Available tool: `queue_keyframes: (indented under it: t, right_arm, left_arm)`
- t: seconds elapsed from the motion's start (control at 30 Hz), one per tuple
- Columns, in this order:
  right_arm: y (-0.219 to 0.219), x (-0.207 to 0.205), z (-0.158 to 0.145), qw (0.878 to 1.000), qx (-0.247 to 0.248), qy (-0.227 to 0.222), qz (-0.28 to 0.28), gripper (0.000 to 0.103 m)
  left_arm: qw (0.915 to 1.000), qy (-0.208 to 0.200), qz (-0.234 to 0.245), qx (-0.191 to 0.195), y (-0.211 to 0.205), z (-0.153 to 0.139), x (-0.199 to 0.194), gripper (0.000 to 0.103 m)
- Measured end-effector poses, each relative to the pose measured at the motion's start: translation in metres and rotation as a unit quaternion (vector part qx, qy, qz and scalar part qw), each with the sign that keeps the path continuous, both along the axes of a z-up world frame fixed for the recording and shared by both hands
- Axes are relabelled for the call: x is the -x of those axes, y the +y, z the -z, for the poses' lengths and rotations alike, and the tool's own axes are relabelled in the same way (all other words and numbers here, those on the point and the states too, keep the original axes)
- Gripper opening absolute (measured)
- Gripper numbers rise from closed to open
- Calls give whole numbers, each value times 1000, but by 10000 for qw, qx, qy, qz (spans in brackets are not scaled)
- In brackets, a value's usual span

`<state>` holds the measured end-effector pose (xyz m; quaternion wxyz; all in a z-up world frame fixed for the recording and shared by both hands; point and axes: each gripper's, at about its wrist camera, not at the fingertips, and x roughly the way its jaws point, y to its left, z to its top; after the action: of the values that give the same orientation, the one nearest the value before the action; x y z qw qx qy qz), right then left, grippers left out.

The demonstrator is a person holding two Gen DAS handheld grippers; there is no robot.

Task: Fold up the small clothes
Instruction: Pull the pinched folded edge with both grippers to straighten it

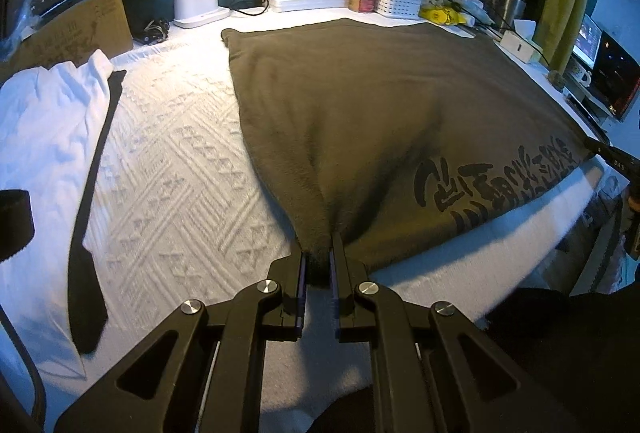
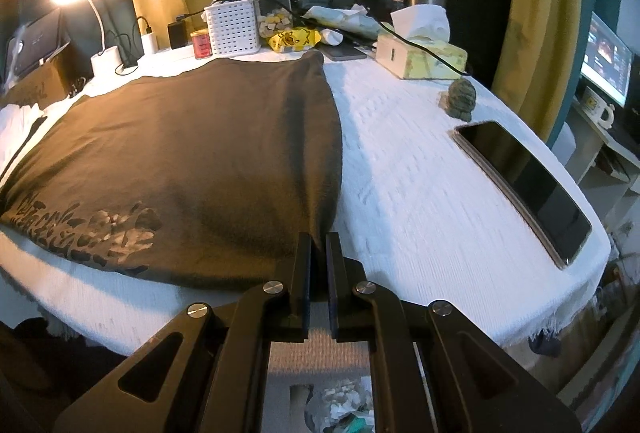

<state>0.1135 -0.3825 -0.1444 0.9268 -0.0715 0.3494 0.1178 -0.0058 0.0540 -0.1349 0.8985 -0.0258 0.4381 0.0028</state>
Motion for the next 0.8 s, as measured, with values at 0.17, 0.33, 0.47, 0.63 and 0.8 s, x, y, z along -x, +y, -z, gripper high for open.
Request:
queue_keyframes:
  t: [0.17,0.33,0.47,0.63,0.8]
  right_arm:
    - [-4,8,4,10000,-21,-4,29,8]
    - [-6,11,5,9999,-116,-28,81,8]
    - [-10,8,4,9997,-215,31,128,8]
    - [-13,7,-3,9997,-181,54,155,8]
    - [-14,1,-11,9996,-152,45,243,14]
  left_arm:
    - [10000,-21,-25,43,-4,3,8,8]
    - [9997,28,-129,181,-1,2,10,10]
    - [9997,26,-222,88,2,-4,11,24]
    - [9989,-187,-419,136,19,-17,6,65]
    - [9985,-216,-490,64,31,-22,-23,65]
